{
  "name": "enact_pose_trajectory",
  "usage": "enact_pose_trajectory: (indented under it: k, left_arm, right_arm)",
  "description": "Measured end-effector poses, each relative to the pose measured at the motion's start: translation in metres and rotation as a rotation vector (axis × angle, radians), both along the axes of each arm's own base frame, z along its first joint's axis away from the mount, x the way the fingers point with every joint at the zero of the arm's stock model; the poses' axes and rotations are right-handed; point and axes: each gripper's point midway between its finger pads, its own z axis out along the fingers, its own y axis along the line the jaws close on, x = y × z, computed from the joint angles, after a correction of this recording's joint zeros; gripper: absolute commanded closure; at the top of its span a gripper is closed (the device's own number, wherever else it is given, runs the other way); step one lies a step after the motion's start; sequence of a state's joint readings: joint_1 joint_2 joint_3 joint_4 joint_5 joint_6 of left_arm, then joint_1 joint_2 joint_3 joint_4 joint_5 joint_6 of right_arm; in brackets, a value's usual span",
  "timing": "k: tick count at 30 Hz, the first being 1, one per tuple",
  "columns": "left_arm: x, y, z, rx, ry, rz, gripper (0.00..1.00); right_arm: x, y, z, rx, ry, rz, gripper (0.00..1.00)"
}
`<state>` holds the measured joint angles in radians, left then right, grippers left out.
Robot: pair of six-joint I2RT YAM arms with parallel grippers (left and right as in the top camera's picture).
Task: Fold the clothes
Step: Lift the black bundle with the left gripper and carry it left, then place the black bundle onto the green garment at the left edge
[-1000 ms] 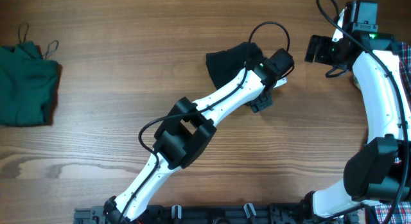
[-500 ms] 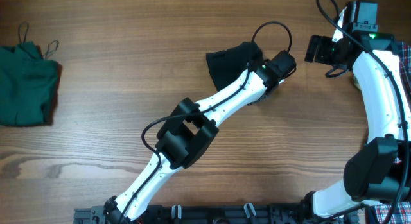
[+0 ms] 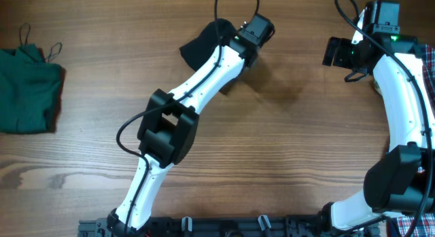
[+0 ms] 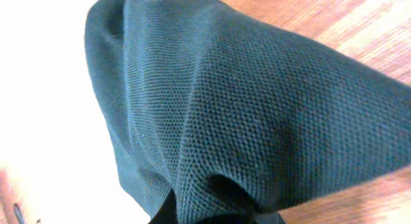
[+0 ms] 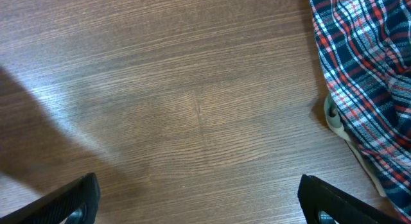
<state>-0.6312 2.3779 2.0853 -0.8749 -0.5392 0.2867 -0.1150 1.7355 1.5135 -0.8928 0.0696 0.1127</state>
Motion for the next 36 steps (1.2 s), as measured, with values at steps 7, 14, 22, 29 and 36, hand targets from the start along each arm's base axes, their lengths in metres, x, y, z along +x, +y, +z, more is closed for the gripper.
enact_pose_trajectory:
  k: [7,14,22,29,36]
  left_arm:
    - [0.053,0.105,0.025,0.098,-0.09,0.145,0.96]
    - [0.089,0.251,0.112,0.178,-0.238,0.269,0.96]
    - [0.061,0.464,0.13,0.204,-0.262,0.578,0.96]
    - [-0.021,0.584,0.291,0.3,-0.58,0.694,0.96]
    - [-0.077,0.628,0.261,0.19,-0.408,0.631,0.96]
  right_arm:
    - [0.0,0.0,0.0,0.0,0.0,0.0,0.0]
    - [0.0,0.0,0.0,0.0,0.0,0.0,0.0]
    - [0.0,0.0,0.0,0.0,0.0,0.0,0.0]
    - [0.0,0.0,0.0,0.0,0.0,0.0,0.0]
    - [0.0,0.0,0.0,-0.001,-0.001,0.0,0.0]
